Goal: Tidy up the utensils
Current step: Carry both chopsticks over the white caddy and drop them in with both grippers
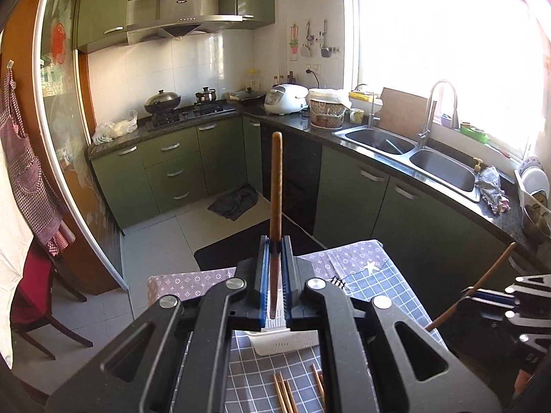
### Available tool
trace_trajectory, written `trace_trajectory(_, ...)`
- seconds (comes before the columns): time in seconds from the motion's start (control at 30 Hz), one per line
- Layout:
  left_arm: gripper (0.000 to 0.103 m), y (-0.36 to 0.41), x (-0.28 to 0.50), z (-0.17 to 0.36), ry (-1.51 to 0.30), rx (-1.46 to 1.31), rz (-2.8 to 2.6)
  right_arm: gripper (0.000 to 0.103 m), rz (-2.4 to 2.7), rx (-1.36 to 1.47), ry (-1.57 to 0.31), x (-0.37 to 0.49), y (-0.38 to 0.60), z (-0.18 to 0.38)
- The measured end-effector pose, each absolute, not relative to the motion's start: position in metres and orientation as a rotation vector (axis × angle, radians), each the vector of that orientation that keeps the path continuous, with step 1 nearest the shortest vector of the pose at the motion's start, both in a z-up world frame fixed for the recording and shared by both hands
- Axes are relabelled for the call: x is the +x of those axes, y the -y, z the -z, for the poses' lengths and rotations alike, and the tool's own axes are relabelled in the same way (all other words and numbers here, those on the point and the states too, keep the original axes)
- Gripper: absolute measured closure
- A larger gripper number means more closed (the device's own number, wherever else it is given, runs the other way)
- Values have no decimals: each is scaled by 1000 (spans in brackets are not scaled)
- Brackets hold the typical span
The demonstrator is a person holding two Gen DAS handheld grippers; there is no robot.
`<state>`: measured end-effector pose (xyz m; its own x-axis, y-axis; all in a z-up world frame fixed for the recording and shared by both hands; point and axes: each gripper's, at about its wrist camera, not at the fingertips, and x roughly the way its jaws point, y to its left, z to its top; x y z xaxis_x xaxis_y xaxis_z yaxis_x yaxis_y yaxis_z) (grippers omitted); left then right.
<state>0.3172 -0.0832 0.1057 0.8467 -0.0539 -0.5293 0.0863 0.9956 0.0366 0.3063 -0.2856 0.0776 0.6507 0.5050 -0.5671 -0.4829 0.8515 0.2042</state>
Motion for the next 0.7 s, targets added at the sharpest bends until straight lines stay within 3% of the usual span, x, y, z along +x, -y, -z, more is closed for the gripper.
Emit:
trace_trajectory(0.37,96,65,361,-19,-779,45,80,97,-588,120,-614,357,282,-111)
trace_trajectory(0.7,90,60,332,-22,-754,43,121,97,-517,112,-635,416,258,-97)
